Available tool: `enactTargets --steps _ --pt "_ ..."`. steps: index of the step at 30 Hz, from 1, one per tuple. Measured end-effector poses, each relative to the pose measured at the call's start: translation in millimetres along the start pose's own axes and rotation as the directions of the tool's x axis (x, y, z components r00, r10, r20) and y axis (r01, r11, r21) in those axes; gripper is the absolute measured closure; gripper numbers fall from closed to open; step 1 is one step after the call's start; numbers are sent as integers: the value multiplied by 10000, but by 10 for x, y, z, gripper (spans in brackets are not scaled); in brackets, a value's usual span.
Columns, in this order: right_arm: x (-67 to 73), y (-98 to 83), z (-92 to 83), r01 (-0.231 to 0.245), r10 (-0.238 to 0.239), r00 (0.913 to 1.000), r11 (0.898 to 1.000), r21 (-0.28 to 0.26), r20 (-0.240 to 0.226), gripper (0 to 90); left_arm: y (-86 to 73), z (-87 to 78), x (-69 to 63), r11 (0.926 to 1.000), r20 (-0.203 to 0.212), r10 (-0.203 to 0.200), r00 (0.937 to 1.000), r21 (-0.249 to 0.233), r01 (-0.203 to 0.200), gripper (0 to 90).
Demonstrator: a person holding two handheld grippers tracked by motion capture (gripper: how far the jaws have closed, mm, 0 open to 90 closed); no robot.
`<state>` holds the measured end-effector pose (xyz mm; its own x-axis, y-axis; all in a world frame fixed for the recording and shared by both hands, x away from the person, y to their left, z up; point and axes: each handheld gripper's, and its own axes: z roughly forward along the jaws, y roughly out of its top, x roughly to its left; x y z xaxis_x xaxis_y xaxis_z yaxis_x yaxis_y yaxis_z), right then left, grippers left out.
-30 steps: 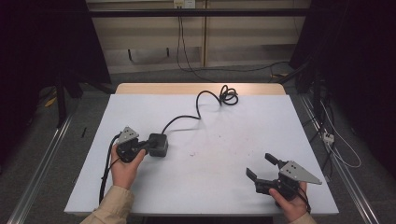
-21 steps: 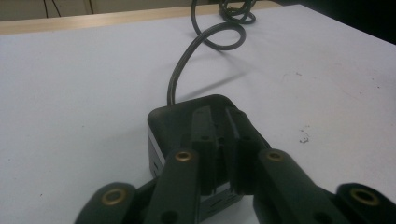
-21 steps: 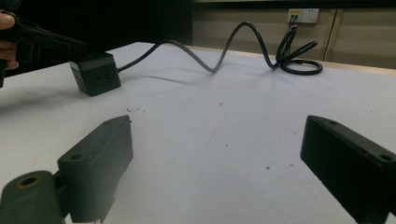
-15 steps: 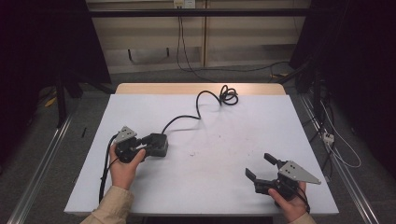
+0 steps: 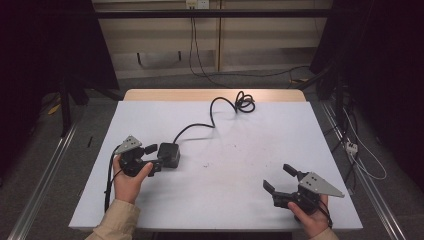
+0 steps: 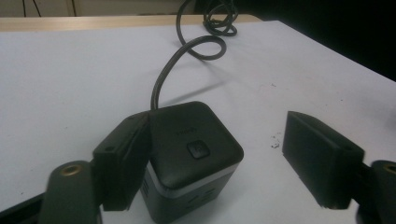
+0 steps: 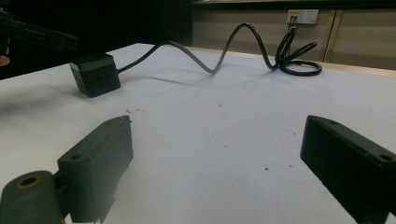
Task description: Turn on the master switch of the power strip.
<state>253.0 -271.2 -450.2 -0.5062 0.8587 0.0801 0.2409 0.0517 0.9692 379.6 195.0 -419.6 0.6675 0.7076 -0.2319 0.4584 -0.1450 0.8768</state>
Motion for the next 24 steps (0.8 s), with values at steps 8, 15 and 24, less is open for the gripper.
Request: enactTargets --steps 8,15,24 --pt "1 0 -9 13 -13 10000 10000 4 12 88 -32 -80 -22 9997 388 232 9990 110 -236 162" --pt "-1 1 -11 2 -2 10000 10000 -18 29 89 -49 -154 -9 9996 288 257 9993 -88 -254 128" --pt "-3 -1 -12 -3 3 10000 10000 -3 11 89 -56 -209 3 9992 256 372 9990 -153 -368 114"
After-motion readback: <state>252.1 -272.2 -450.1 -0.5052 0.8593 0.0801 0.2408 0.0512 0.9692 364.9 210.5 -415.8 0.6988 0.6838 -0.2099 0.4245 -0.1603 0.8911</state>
